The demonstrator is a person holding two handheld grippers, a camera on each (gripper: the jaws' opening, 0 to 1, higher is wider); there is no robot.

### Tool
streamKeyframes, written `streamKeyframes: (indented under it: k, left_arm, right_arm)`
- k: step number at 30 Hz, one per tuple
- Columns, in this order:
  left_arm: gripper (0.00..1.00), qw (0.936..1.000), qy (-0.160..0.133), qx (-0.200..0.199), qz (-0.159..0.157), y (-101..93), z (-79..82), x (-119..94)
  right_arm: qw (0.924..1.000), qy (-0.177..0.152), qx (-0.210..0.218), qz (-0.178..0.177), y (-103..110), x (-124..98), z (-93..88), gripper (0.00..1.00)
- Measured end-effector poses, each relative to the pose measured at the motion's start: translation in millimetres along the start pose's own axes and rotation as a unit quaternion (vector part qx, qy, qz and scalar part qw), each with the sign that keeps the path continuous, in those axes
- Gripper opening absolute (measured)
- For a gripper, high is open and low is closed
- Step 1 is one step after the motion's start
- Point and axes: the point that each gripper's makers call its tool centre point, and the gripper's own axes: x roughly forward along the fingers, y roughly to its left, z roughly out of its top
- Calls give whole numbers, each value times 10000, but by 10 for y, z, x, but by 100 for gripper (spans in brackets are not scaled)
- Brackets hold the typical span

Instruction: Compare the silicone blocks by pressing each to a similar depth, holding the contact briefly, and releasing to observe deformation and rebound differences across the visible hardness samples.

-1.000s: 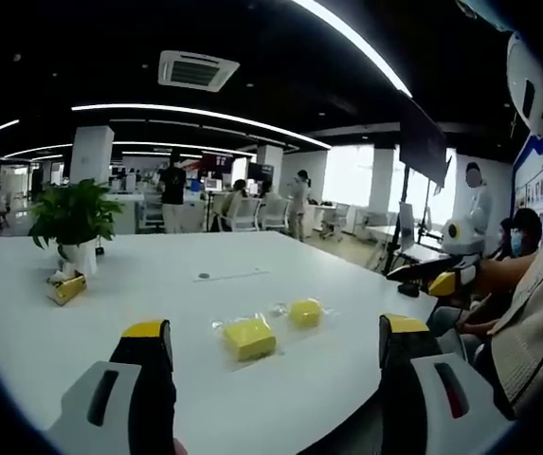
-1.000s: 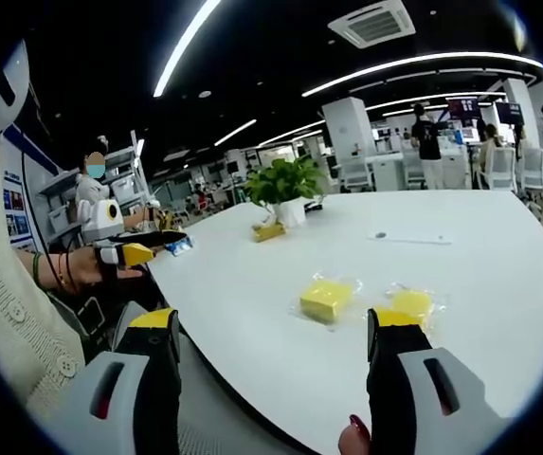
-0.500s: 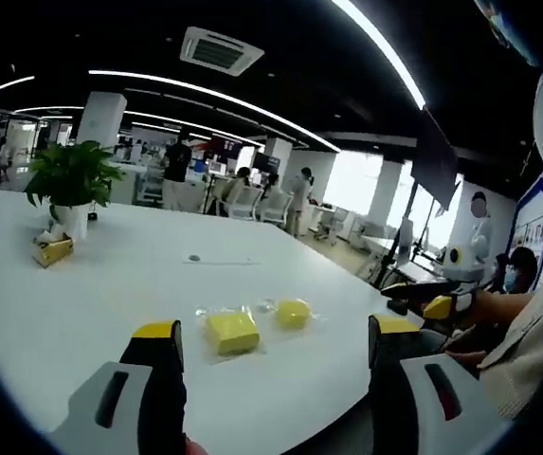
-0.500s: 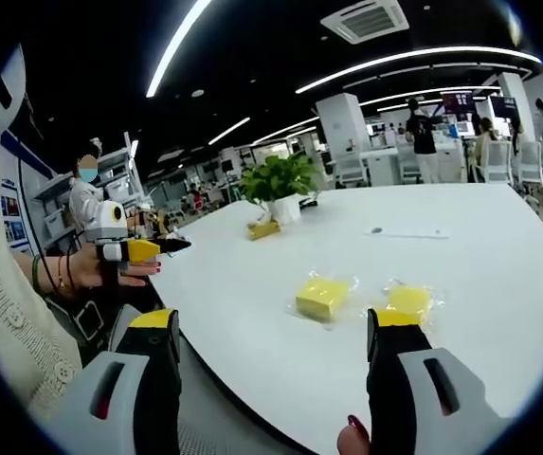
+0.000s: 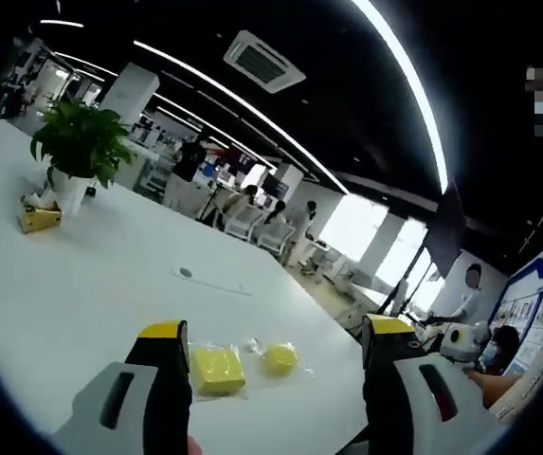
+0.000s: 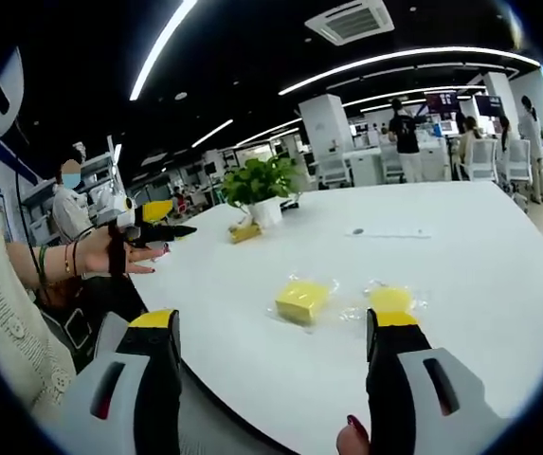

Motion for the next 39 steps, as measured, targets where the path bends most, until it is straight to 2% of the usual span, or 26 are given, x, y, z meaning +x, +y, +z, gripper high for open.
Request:
streamKeyframes:
  k: [5, 7, 11, 15, 18, 21, 24, 28, 31, 34, 36, 39]
  left_arm:
    - [72, 9993, 40, -338, -120, 222, 58, 290]
    - [70, 9990, 139, -410, -126, 326, 19, 410]
    - [66, 9974, 505, -514, -68, 565, -186, 637]
    - [70, 9950, 764, -646, 34, 751, -385, 819]
    - [76, 9920, 1104, -566, 230, 957, -583, 965]
    - [75, 9888, 1332, -636, 231, 1078, -745, 1113]
    - [72, 9860, 1438, -833, 163, 1158, -871, 1250]
    - [74, 9838, 1397, -1116, 147, 1294, -1030, 1462]
    - [75, 9799, 1602, -1177, 160, 1371, -1220, 1569]
    - [67, 9778, 1689, -1235, 153, 1430, -1327, 1622]
    - [61, 9742, 1699, -1475, 160, 1495, -1397, 1665]
    - [56, 9702, 1541, -1865, 127, 1563, -1409, 1734]
  right_arm:
    - [9999, 81, 90, -105, -80, 28, -30, 74]
    - [9997, 124, 124, -141, -110, 42, -43, 74]
    - [9994, 205, 196, -215, -177, 73, -67, 74]
    - [9991, 241, 229, -265, -227, 109, -59, 74]
    - [9987, 318, 244, -308, -276, 147, -80, 74]
    - [9983, 377, 321, -321, -313, 212, -109, 74]
    - [9978, 478, 348, -299, -326, 269, -145, 73]
    - [9969, 581, 386, -353, -409, 303, -181, 73]
    - [9960, 663, 419, -432, -502, 310, -210, 73]
    - [9953, 717, 439, -479, -570, 314, -225, 73]
    - [9948, 735, 455, -534, -630, 321, -227, 73]
    - [9942, 776, 488, -570, -675, 342, -248, 73]
